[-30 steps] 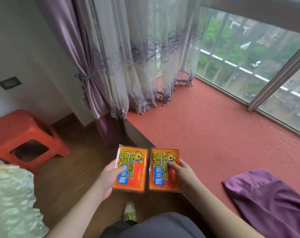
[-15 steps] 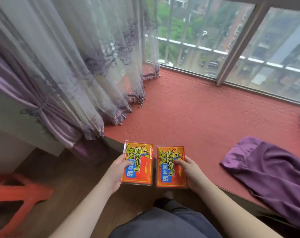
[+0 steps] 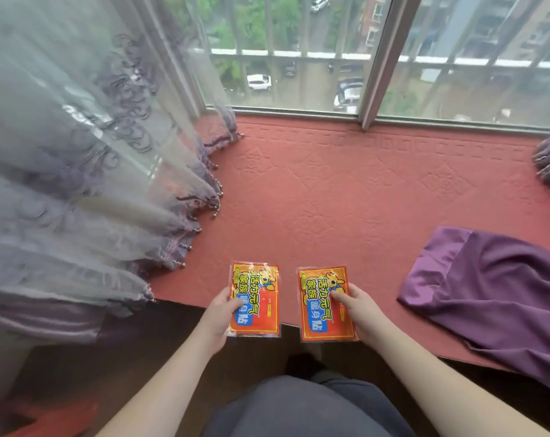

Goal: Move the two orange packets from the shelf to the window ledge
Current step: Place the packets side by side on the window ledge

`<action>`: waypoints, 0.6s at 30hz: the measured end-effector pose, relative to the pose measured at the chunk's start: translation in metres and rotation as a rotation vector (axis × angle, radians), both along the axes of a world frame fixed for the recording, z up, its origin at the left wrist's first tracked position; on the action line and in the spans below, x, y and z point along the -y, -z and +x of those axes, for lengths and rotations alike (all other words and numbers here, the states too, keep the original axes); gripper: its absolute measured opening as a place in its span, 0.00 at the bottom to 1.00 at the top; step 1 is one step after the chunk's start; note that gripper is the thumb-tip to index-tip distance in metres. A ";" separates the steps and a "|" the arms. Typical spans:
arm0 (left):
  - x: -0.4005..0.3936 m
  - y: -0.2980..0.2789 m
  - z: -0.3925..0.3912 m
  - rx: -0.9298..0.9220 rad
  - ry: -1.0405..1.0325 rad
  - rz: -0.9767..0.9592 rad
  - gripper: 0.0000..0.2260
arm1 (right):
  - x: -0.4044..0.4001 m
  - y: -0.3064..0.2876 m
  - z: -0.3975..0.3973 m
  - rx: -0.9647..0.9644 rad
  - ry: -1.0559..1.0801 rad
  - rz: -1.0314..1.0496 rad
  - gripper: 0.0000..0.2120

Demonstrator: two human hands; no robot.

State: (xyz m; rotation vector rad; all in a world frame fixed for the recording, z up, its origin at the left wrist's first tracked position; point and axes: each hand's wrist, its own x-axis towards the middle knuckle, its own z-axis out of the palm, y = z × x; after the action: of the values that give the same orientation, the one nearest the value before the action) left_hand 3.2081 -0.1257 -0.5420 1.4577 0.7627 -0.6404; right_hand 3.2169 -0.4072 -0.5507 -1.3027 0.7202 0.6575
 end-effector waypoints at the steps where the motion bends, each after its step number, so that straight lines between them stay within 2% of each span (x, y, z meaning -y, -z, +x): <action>1: 0.002 0.004 0.010 -0.005 0.018 0.015 0.10 | 0.002 0.006 0.007 -0.013 -0.002 -0.014 0.06; 9: 0.015 0.054 0.068 -0.052 0.224 0.148 0.12 | -0.007 0.054 0.034 -0.142 0.082 -0.126 0.07; 14: 0.006 0.088 0.081 -0.082 0.165 0.200 0.20 | -0.025 0.093 0.036 -0.208 0.110 -0.166 0.09; 18: -0.006 0.120 0.090 -0.142 0.161 0.233 0.20 | -0.040 0.119 0.043 -0.209 0.144 -0.202 0.09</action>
State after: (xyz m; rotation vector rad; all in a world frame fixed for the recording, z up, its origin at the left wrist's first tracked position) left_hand 3.2983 -0.1198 -0.6622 1.7130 0.8580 -0.8059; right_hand 3.2596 -0.3669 -0.6696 -1.3632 1.0633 0.6210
